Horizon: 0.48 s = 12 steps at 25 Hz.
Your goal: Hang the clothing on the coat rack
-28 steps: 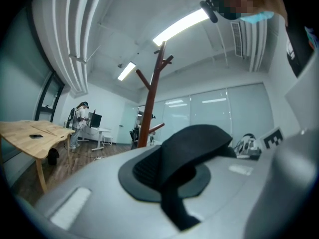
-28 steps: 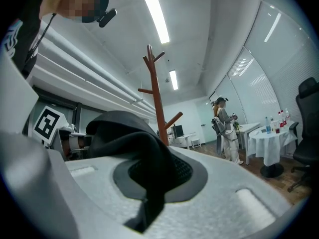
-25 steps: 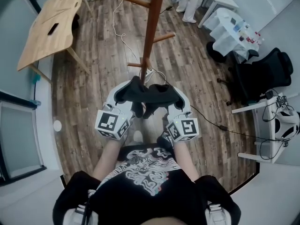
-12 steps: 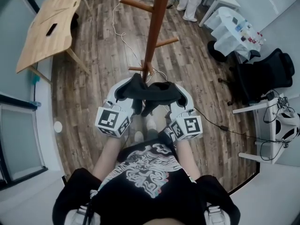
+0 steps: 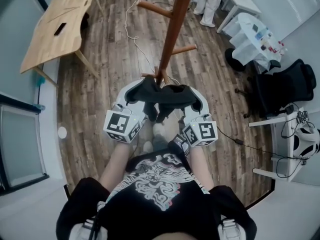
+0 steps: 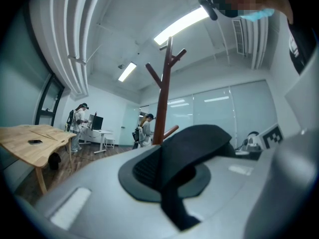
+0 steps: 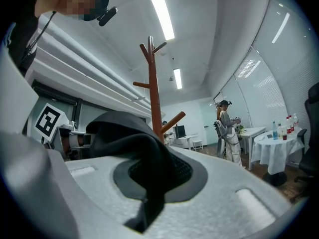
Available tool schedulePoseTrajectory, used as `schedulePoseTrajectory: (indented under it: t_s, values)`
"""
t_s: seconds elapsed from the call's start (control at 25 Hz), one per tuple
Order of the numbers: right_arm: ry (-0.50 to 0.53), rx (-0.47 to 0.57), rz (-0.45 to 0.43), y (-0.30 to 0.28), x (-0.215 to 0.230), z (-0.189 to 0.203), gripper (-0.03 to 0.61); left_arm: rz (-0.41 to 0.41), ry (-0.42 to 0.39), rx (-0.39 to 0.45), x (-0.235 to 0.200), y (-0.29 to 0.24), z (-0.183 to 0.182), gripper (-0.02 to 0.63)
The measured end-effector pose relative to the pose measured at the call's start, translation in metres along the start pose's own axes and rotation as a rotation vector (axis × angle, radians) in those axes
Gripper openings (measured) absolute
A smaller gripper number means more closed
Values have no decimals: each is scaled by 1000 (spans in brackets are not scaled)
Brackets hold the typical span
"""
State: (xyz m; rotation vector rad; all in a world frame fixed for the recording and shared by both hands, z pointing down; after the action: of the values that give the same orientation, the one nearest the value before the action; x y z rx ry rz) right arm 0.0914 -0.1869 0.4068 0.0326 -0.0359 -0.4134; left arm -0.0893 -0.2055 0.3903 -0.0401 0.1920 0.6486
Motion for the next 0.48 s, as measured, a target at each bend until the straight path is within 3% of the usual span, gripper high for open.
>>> schedulePoseTrajectory:
  t_s: [0.48]
  values:
    - [4, -12, -26, -23, 12, -2, 18, -7, -9, -23, -11, -13, 0, 3]
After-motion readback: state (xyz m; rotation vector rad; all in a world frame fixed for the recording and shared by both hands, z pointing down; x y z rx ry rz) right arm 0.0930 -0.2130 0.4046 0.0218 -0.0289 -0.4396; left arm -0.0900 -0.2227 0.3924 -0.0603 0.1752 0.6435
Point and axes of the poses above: the fingertips, and each gripper's own axes: y backward along the fingers, x to its right, z out of its underside, the point moved 4 cm from there along y, backward along the fingers, and after that the axes turned 5 degrees about y, right-handed, at the moved point
